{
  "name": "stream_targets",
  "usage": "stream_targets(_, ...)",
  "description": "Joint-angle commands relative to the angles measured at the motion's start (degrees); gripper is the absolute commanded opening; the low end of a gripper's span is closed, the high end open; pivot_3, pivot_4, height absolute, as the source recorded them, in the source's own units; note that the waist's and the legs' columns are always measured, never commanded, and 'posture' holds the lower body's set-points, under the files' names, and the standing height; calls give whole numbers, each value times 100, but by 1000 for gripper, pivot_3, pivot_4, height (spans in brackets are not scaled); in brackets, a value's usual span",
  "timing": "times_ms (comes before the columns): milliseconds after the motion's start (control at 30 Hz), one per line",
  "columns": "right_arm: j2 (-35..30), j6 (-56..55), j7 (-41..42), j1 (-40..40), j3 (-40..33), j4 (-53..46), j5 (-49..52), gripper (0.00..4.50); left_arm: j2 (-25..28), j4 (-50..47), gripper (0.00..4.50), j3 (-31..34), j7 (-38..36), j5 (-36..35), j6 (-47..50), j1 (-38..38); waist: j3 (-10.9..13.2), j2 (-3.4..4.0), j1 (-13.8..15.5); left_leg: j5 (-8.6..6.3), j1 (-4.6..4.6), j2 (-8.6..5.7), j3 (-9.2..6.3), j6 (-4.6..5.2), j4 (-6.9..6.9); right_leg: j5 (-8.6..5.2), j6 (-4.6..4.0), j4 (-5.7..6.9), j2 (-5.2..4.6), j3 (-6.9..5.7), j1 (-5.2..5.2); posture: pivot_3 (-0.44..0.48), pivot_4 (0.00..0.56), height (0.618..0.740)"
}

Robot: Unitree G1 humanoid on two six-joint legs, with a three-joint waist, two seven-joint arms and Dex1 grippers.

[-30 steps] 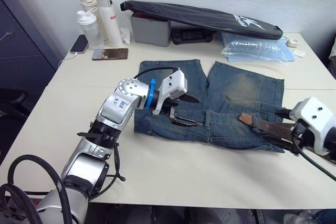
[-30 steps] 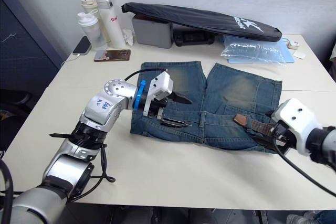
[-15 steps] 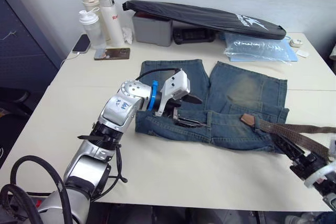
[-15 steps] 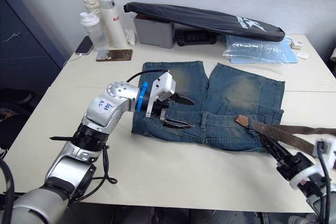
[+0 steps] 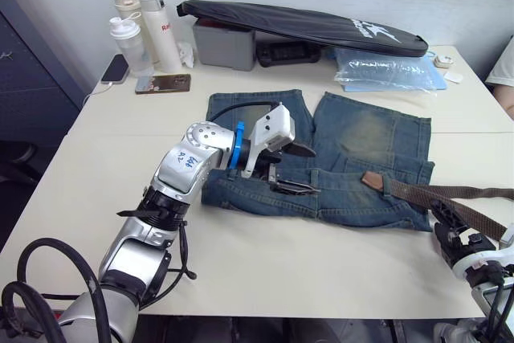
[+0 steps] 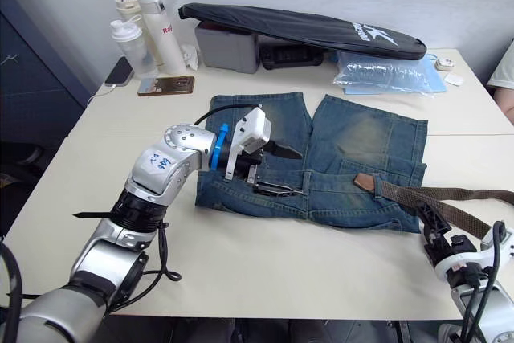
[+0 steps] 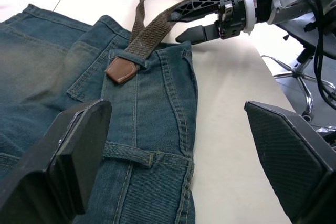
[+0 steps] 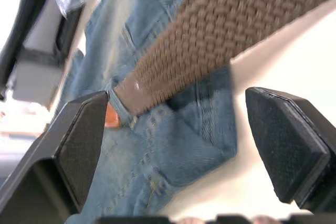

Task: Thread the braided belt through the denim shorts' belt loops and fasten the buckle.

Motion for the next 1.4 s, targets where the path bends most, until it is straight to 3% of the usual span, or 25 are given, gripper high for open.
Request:
stream_targets(33, -69, -622, -42, 139, 328, 125, 322, 4416, 67, -254, 4500, 116, 57, -84, -15, -30, 0, -1, -1, 0, 3, 1, -1, 0, -1, 0, 0, -6, 2, 0, 0, 0, 150, 740)
stream_targets(333, -169, -1962, 63, 308, 1097, 574, 595, 4416, 157, -352, 4500, 132, 80, -141, 69, -26, 1, 1, -1, 0, 3, 2, -1, -1, -3, -1, 1, -7, 2, 1, 0, 0, 150, 740)
stream_targets(433, -188, -2339, 162, 375, 1260, 578, 700, 3652, 190, -365, 4500, 129, 85, -141, 72, -18, 1, 0, -1, 0, 3, 2, -1, -1, -3, -1, 1, -7, 3, 0, 0, 0, 150, 740)
stream_targets(600, -157, -2739, 265, 700, 1594, 343, 1056, 1155, 222, -375, 4500, 118, 97, -154, 77, -10, 1, 0, 2, 0, 2, 2, -1, -1, -3, -1, 1, -7, 2, 0, 2, 0, 150, 740)
stream_targets(700, -193, -2928, 337, 871, 1839, 277, 1083, 65, 221, -364, 4500, 107, 97, -153, 65, -11, 2, -1, -2, 0, 2, 3, -2, 0, -4, -1, 1, -7, 2, 0, 2, 0, 150, 740)
stream_targets(967, -488, -3407, 662, 839, 3044, 28, 167, 65, 188, -329, 4500, 89, 91, -143, 39, -51, 3, -2, -24, -1, 4, 9, -1, -2, -6, -1, 1, -10, 5, 0, 1, 0, 150, 740)
stream_targets(1400, -1452, -3649, 866, 403, 3796, 1104, -1363, 65, 213, -442, 4500, 101, 161, -152, 110, 28, 6, -7, 10, -1, 6, 4, -2, 0, -1, -1, 1, -9, 0, -1, 6, 0, 150, 740)
